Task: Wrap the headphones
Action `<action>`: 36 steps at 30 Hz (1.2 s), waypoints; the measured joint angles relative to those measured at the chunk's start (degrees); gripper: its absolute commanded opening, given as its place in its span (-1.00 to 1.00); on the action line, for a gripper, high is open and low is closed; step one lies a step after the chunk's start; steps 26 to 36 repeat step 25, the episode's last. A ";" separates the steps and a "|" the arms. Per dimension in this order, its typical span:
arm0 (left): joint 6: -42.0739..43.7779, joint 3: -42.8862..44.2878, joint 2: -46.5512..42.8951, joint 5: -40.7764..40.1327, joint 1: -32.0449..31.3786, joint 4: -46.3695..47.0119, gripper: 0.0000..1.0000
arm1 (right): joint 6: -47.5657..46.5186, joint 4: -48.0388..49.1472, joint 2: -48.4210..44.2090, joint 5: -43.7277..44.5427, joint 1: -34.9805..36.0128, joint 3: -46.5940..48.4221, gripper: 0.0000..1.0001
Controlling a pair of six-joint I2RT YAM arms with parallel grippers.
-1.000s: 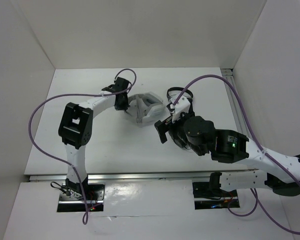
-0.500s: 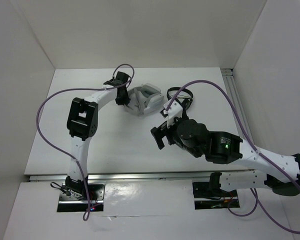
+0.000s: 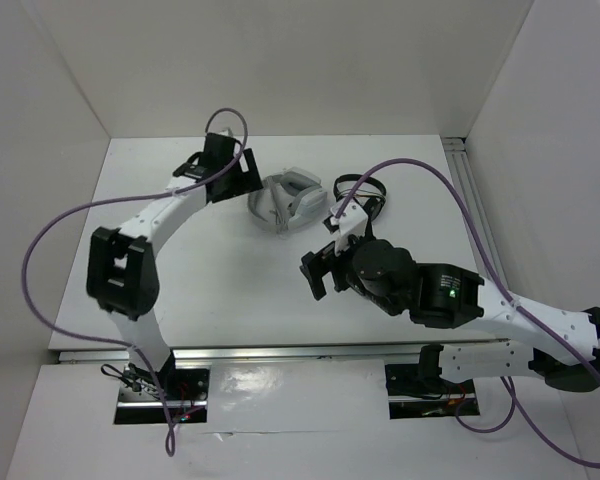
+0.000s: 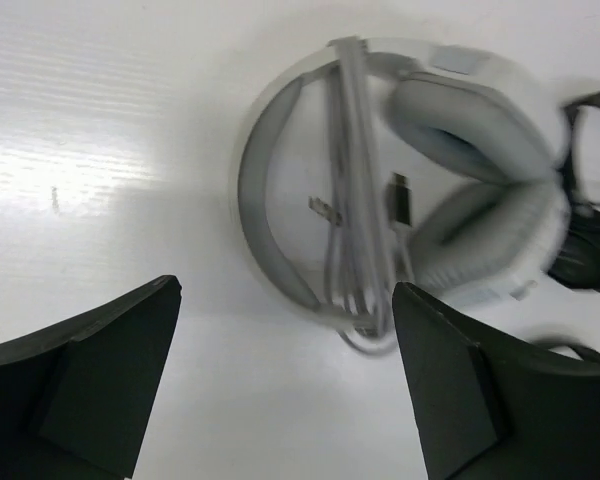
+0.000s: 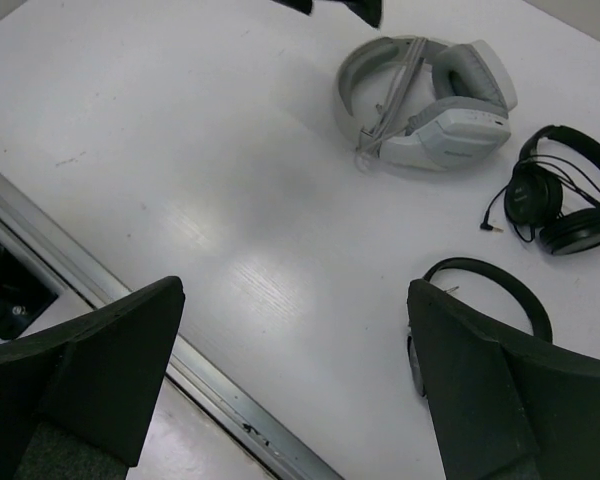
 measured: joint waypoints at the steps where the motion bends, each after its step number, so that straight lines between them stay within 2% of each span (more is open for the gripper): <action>1: 0.17 -1.68 -3.69 0.09 0.00 0.02 1.00 | 0.96 -0.13 0.00 0.90 0.00 0.07 1.00; 6: 2.29 -8.46 -25.20 -2.47 -0.63 -1.88 1.00 | 6.29 -2.99 -0.13 6.03 0.00 1.01 1.00; 11: 5.53 -16.37 -52.22 -6.82 -0.96 -7.19 1.00 | 8.94 -8.07 -1.64 10.19 -0.07 3.43 1.00; 14: 8.04 -17.05 -66.12 -9.53 -0.96 -13.09 1.00 | 10.05 -12.68 -3.78 12.13 -0.07 6.38 1.00; 17: 9.27 -14.86 -74.93 -10.23 -0.96 -18.86 1.00 | 10.95 -15.98 -7.08 13.64 -0.07 8.98 1.00; 20: 9.18 -12.98 -79.34 -9.97 -0.96 -23.91 1.00 | 11.13 -18.14 -10.23 14.36 -0.07 10.58 1.00; 25: 8.94 -10.86 -81.61 -8.07 -0.96 -30.34 1.00 | 11.32 -21.18 -14.82 14.91 -0.07 12.94 1.00; 36: 8.94 -10.86 -81.61 -8.07 -0.96 -30.34 1.00 | 11.32 -21.18 -14.82 14.91 -0.07 12.94 1.00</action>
